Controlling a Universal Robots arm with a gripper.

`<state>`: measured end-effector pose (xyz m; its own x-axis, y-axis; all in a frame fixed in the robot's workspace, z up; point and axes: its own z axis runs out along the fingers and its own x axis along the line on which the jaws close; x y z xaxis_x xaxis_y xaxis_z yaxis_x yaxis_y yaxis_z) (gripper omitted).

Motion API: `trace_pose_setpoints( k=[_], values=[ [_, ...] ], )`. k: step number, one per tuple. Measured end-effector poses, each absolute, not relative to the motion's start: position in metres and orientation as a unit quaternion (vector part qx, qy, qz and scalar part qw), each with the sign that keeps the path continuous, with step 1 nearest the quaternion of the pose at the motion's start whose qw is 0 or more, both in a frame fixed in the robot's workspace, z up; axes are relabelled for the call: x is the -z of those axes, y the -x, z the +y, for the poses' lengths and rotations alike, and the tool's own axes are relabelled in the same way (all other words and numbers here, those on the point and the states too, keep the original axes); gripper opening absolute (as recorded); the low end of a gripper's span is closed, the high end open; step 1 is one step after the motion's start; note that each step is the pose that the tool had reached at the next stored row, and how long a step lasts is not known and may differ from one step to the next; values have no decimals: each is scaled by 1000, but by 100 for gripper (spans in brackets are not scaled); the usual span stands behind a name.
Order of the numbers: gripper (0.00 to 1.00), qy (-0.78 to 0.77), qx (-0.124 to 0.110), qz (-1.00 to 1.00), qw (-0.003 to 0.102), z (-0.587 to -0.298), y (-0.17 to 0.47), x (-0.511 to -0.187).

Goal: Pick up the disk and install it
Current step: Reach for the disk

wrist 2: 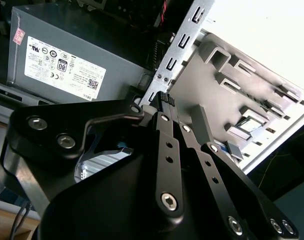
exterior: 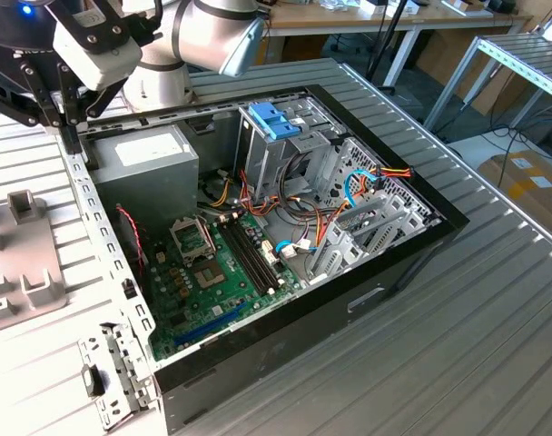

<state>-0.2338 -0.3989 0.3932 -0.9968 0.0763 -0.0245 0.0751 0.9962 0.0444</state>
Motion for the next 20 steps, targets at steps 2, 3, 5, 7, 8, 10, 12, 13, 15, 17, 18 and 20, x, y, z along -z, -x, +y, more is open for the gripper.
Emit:
trace_pose_setpoints(
  k=[2,3,5,7,8,10,12,13,15,17,18,20],
  values=[
    [11,-38,-22,999,13,-399,235,-393],
    [11,-38,-22,999,13,-399,235,-393],
    [11,-38,-22,999,13,-399,236,-393],
    [11,-38,-22,999,13,-399,237,-393],
    [11,-38,-22,999,13,-399,238,-393],
    [11,-38,-22,999,13,-399,239,-393],
    [11,-38,-22,999,13,-399,241,-393],
    [11,-38,-22,999,13,-399,241,-393],
    [11,-38,-22,999,13,-399,242,-393],
    [11,-38,-22,999,13,-399,243,-393],
    [11,-38,-22,999,13,-399,244,-393],
    [11,-38,-22,999,13,-399,246,-393]
  ],
)
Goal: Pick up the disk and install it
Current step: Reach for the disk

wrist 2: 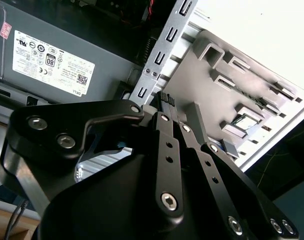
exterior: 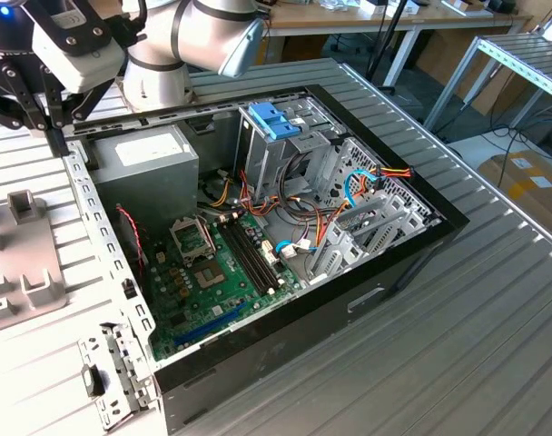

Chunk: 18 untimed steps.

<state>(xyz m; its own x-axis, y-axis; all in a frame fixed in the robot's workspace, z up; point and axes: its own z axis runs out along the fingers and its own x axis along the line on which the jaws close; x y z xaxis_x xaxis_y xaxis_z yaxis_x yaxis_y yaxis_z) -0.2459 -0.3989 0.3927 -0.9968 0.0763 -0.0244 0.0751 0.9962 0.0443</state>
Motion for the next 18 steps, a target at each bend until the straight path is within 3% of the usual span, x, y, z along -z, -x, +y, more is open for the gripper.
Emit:
trace_pose_setpoints(
  k=[18],
  values=[
    [11,-38,-22,999,13,-399,264,-392]
  ],
)
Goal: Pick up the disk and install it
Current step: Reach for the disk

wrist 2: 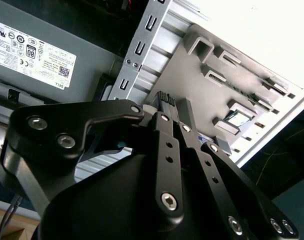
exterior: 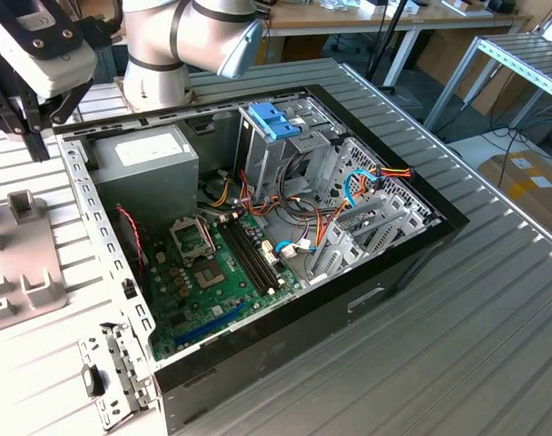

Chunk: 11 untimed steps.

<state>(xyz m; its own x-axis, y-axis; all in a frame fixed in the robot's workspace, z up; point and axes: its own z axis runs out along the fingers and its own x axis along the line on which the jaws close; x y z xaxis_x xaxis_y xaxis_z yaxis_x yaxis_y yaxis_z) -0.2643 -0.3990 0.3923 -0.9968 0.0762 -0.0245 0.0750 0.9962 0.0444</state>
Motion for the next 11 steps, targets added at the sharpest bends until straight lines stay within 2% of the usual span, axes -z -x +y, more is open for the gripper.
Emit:
trace_pose_setpoints(
  k=[11],
  values=[
    [11,-38,-22,999,13,-399,276,-392]
  ],
)
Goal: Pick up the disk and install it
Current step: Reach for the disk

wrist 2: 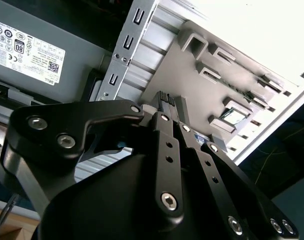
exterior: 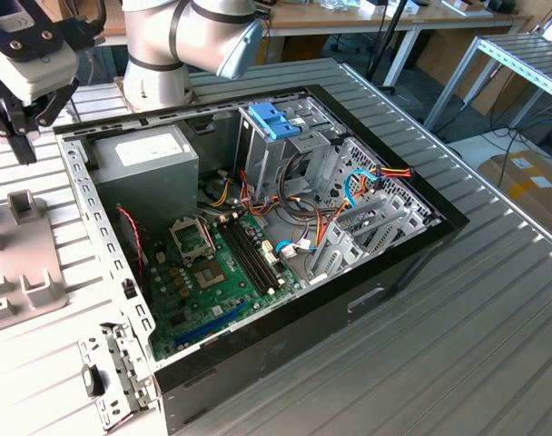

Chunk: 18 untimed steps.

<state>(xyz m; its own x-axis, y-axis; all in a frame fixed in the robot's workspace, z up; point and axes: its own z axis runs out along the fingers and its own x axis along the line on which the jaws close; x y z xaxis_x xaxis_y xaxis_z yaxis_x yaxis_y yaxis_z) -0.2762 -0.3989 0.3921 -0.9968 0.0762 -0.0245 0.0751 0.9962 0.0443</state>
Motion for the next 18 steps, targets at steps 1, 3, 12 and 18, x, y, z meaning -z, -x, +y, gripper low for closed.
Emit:
trace_pose_setpoints(
  k=[1,3,12,18],
  values=[
    [11,-38,-22,999,13,-399,278,-392],
    [11,-38,-22,999,13,-399,281,-392],
    [11,-38,-22,999,13,-399,293,-392],
    [11,-38,-22,999,13,-399,299,-392]
  ],
)
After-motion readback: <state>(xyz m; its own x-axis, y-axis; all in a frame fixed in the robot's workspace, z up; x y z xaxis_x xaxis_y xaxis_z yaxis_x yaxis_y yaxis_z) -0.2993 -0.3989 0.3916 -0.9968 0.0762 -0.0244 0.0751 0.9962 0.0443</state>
